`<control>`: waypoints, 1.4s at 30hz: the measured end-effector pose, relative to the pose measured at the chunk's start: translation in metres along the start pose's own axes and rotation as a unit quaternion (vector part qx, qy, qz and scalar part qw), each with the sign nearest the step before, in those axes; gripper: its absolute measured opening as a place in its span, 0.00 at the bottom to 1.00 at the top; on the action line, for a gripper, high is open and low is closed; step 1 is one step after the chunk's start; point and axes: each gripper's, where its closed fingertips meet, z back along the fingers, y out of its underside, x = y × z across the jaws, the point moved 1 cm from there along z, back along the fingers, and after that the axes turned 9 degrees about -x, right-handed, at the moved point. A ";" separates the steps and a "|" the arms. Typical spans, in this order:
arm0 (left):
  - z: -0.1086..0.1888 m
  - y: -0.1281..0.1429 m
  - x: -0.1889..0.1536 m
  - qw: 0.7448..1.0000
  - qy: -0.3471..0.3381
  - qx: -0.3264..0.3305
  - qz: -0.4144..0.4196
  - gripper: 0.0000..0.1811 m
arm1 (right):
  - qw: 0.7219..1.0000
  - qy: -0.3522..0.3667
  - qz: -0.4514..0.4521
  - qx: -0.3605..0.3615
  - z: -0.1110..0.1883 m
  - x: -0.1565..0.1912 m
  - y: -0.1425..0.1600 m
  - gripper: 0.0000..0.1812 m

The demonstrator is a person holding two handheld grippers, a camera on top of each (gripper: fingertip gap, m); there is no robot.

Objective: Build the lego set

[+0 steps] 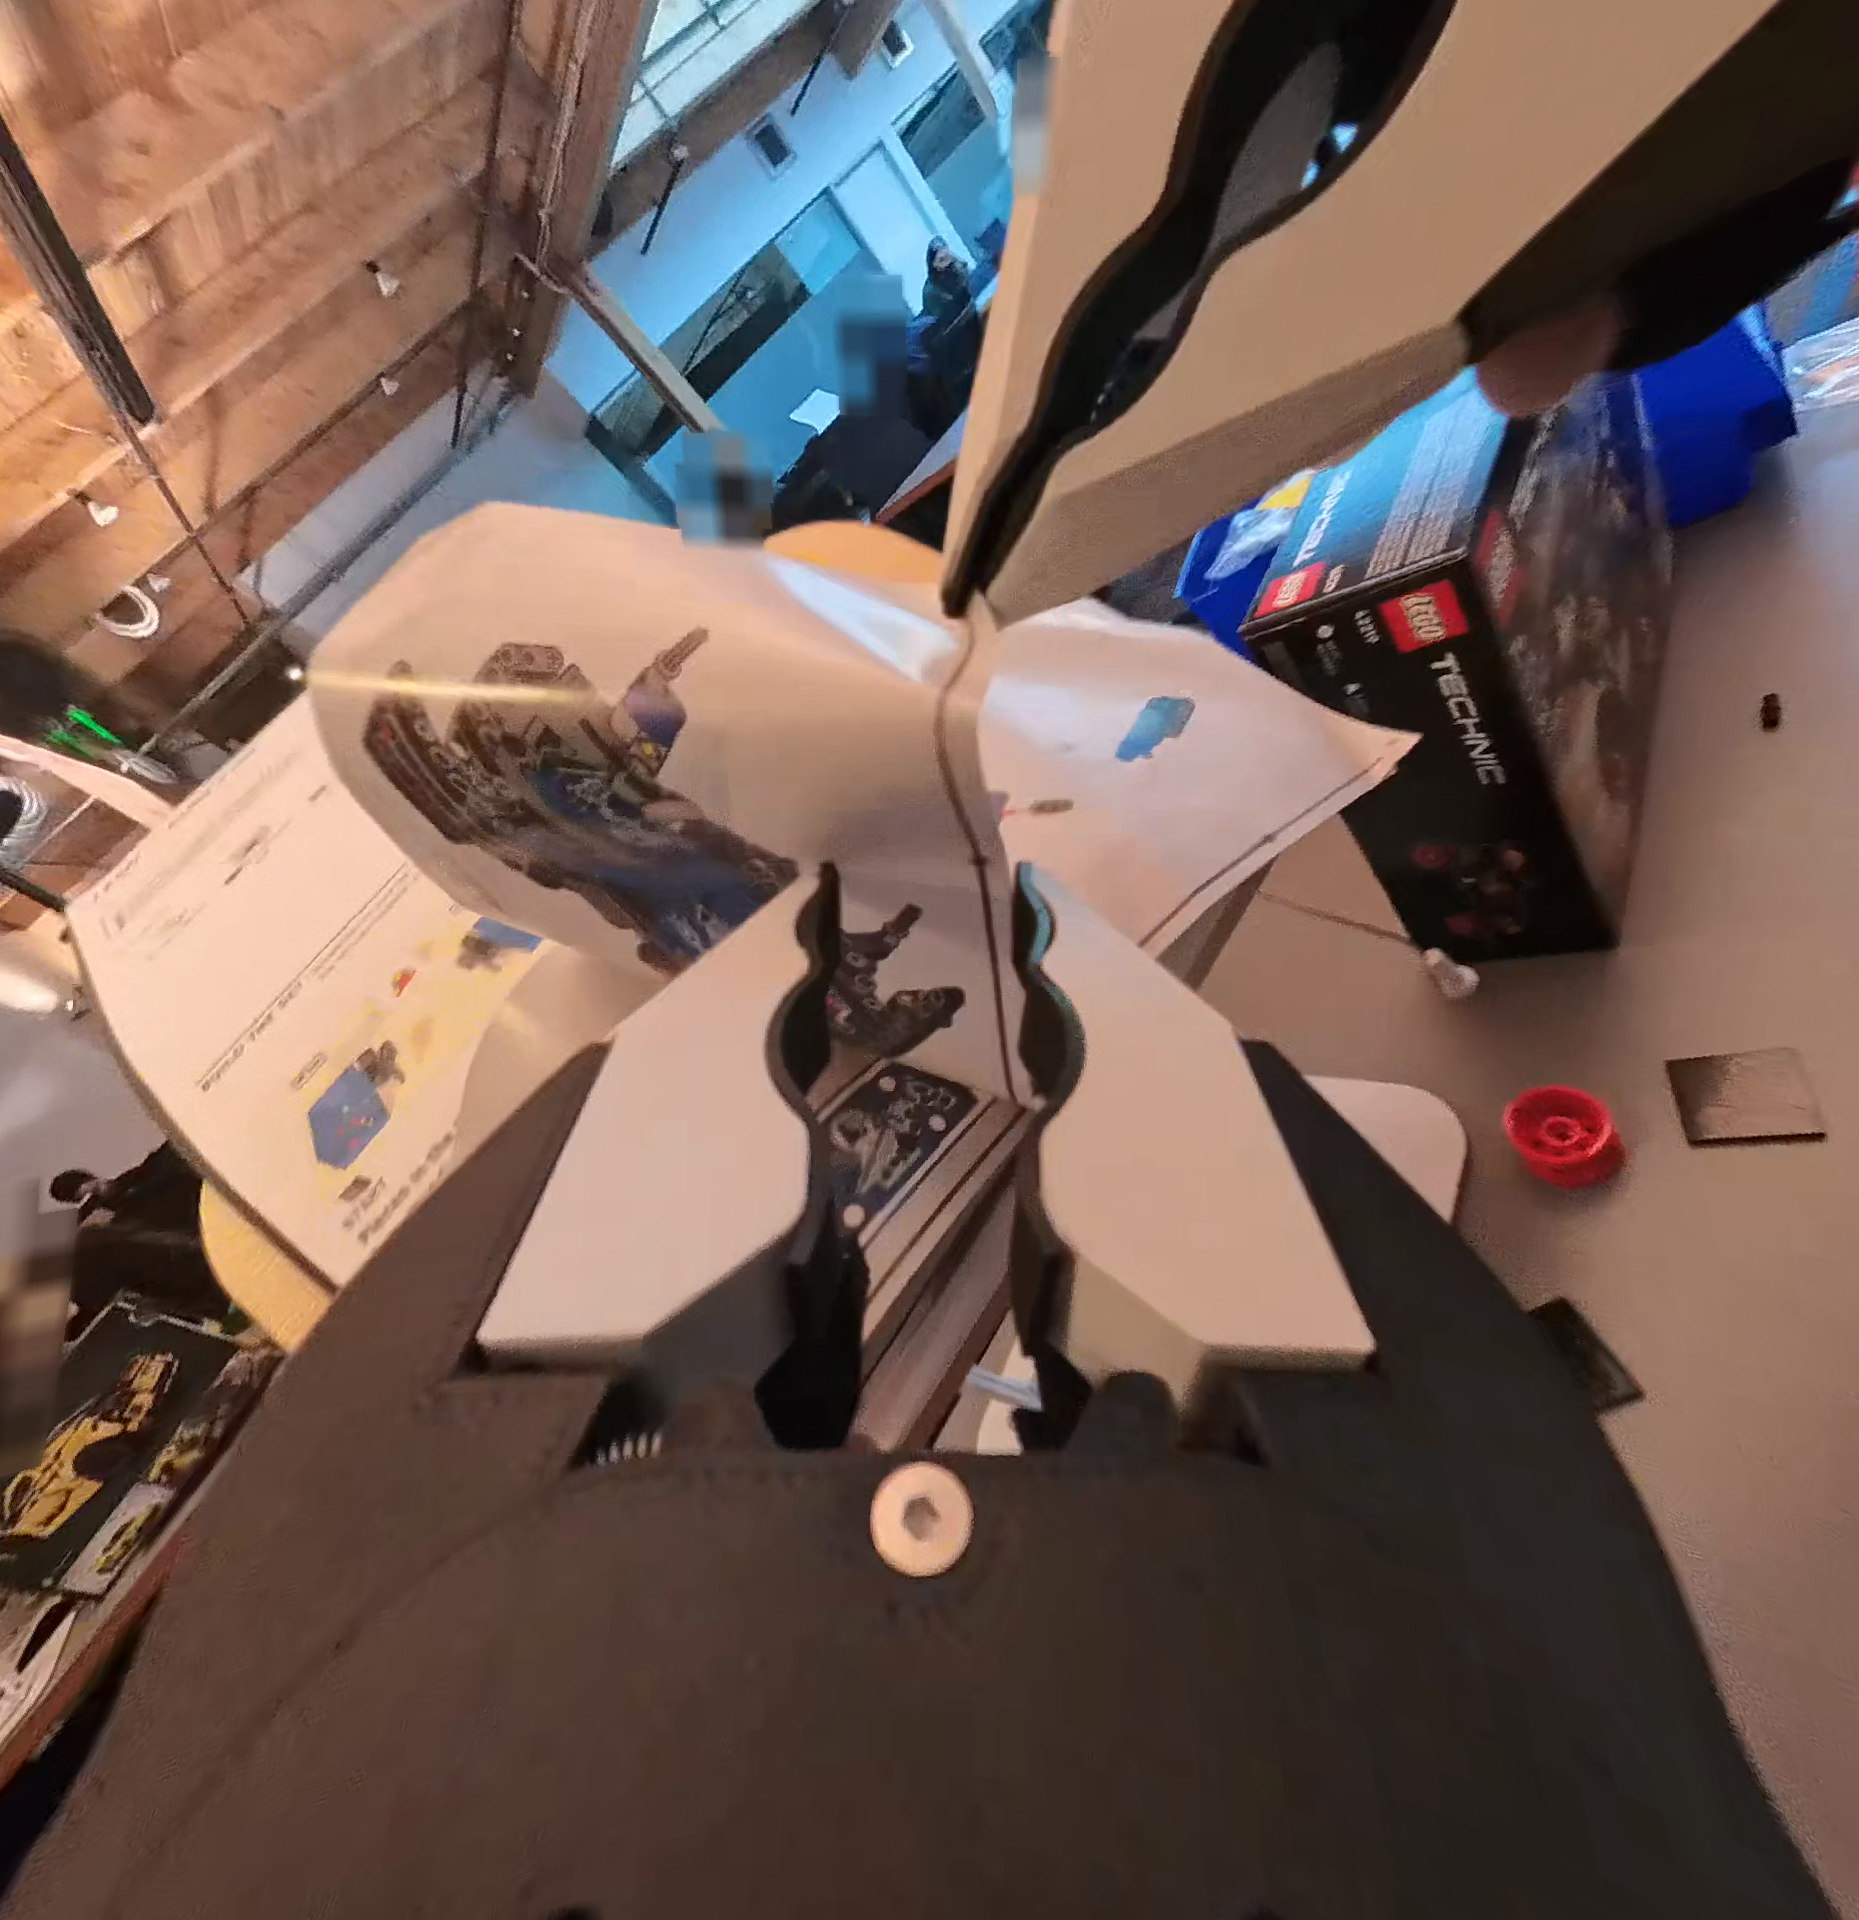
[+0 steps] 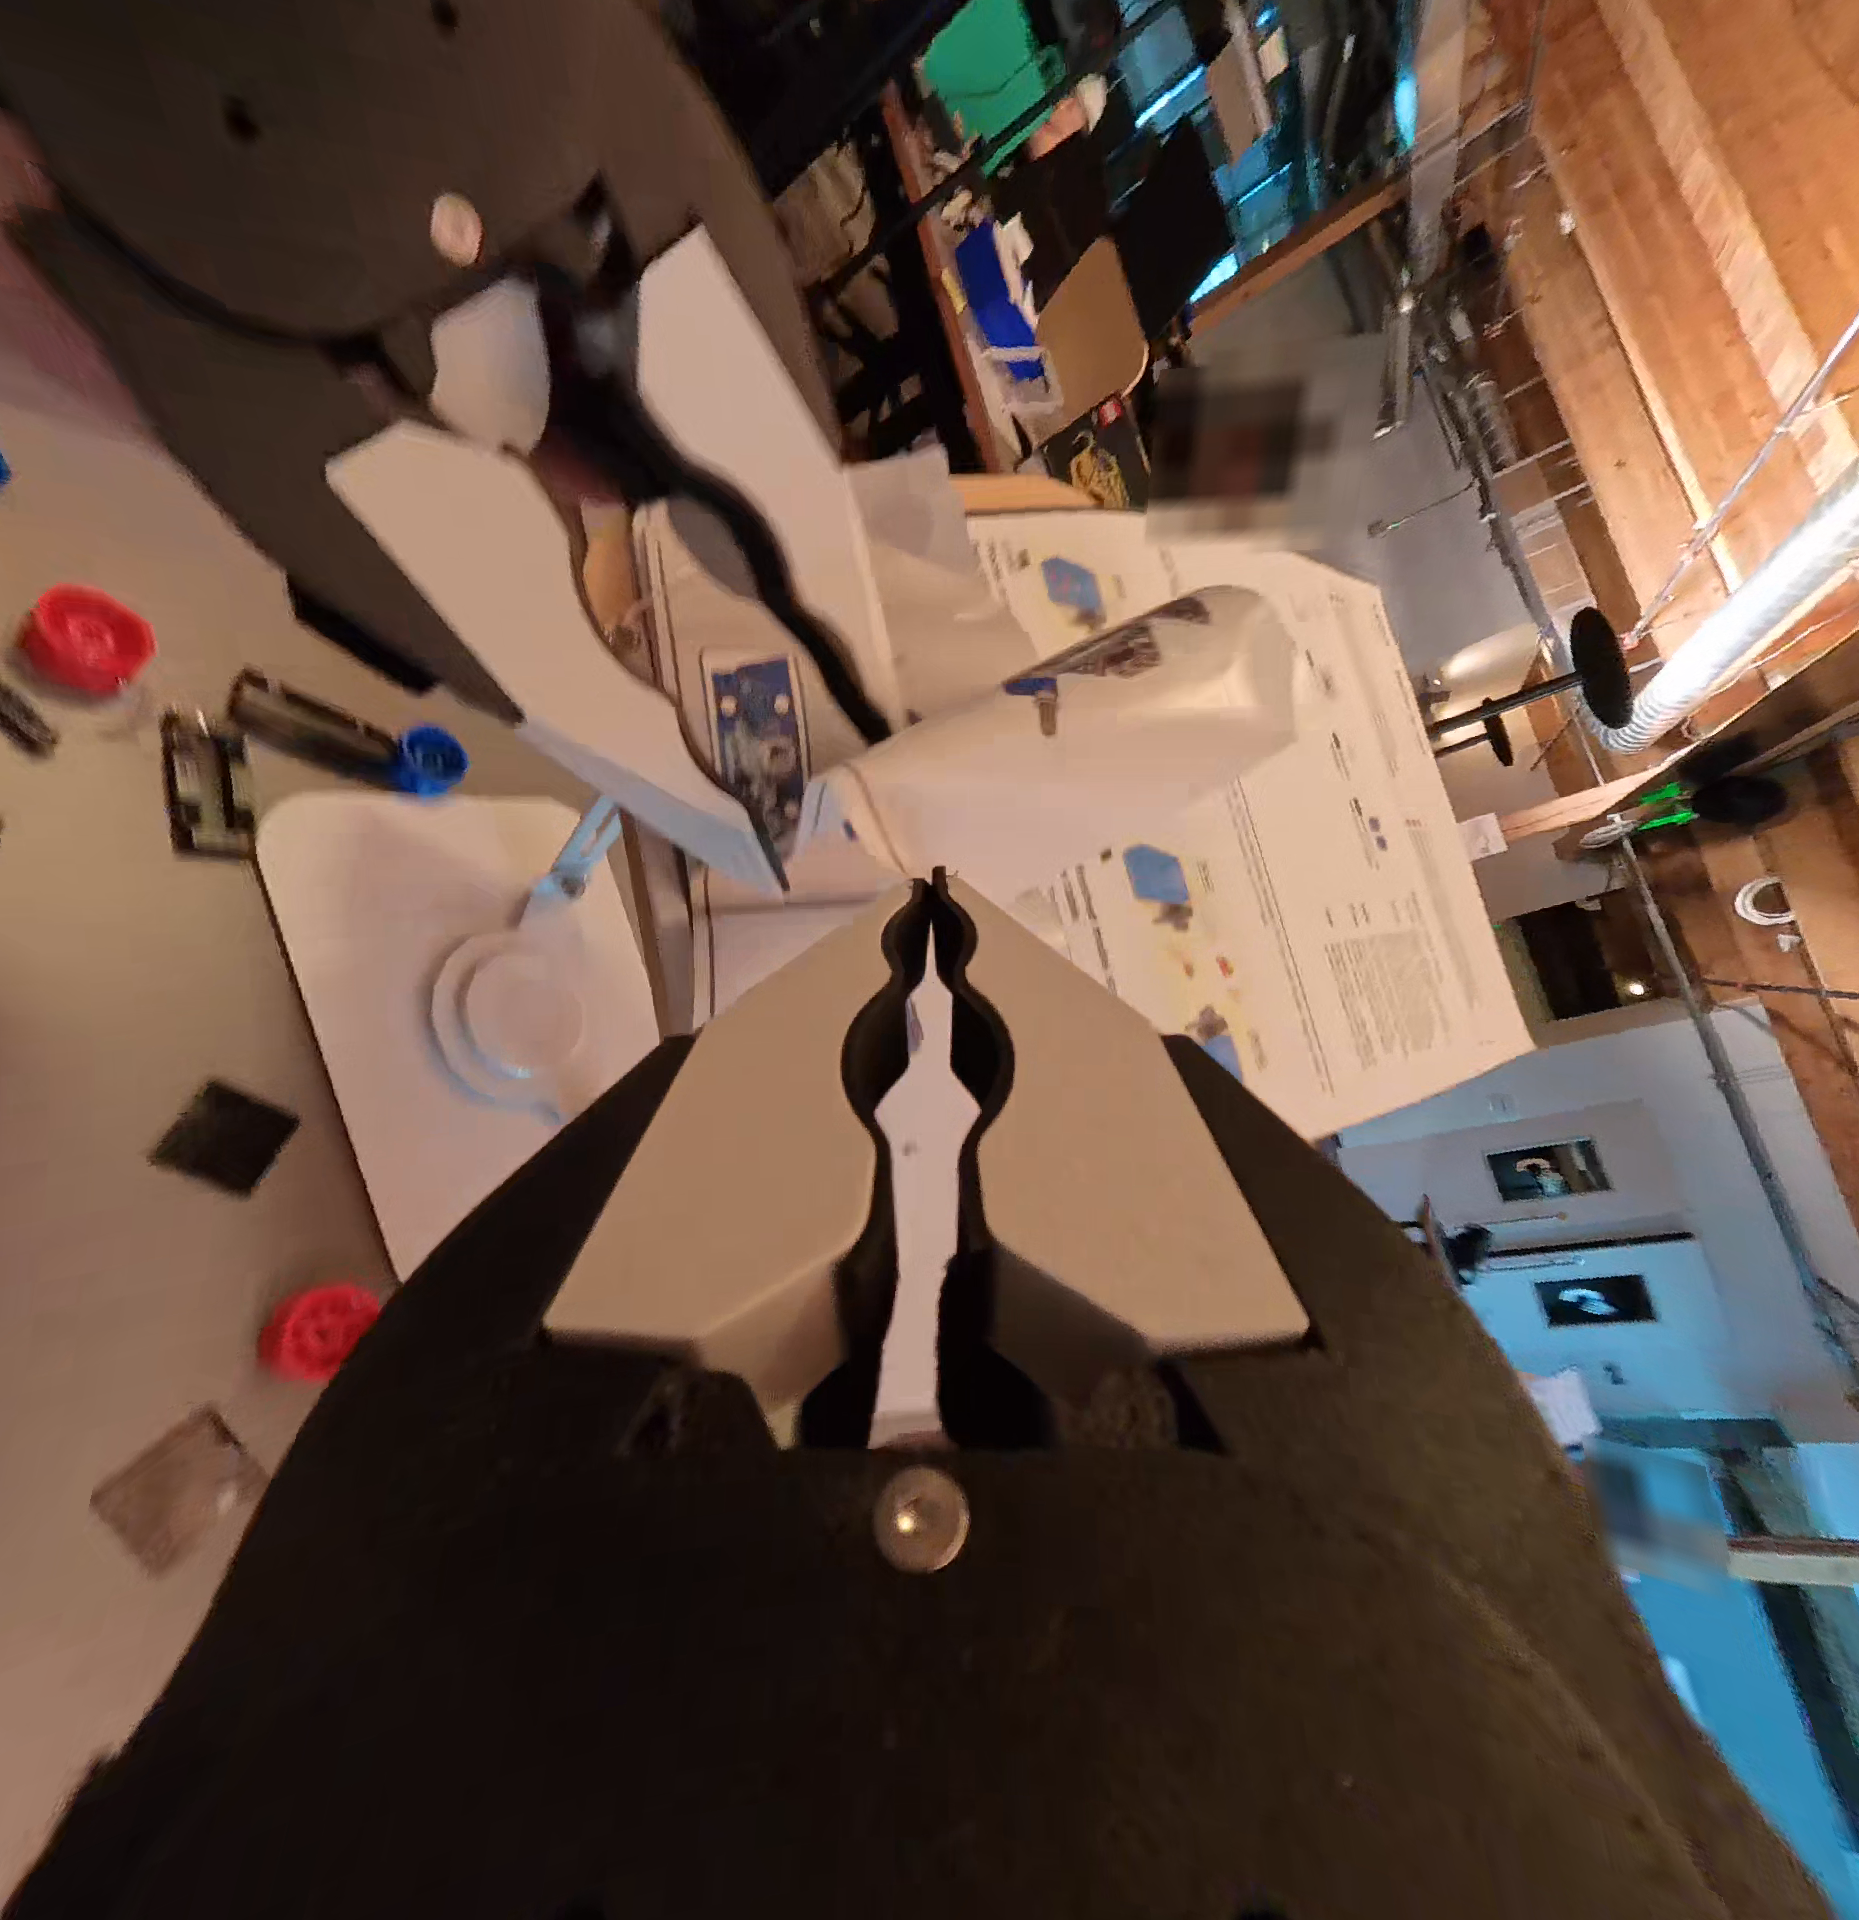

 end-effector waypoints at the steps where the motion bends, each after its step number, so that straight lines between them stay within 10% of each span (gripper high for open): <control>1: 0.002 0.006 0.004 1.000 -0.005 0.003 0.006 0.16 | 1.000 -0.002 -0.018 -0.007 -0.005 0.000 -0.003 0.00; 19: 0.072 0.071 0.061 0.957 0.048 -0.061 0.279 0.29 | 0.969 -0.141 -0.198 0.042 -0.100 0.072 0.029 0.07; 27: 0.088 0.092 0.084 0.941 0.012 -0.067 0.332 0.01 | 0.970 -0.145 -0.172 0.090 -0.127 0.085 0.032 0.07; 42: 0.078 0.104 0.093 0.934 -0.025 -0.070 0.348 0.00 | 0.953 -0.149 -0.247 0.091 -0.170 0.100 0.009 0.05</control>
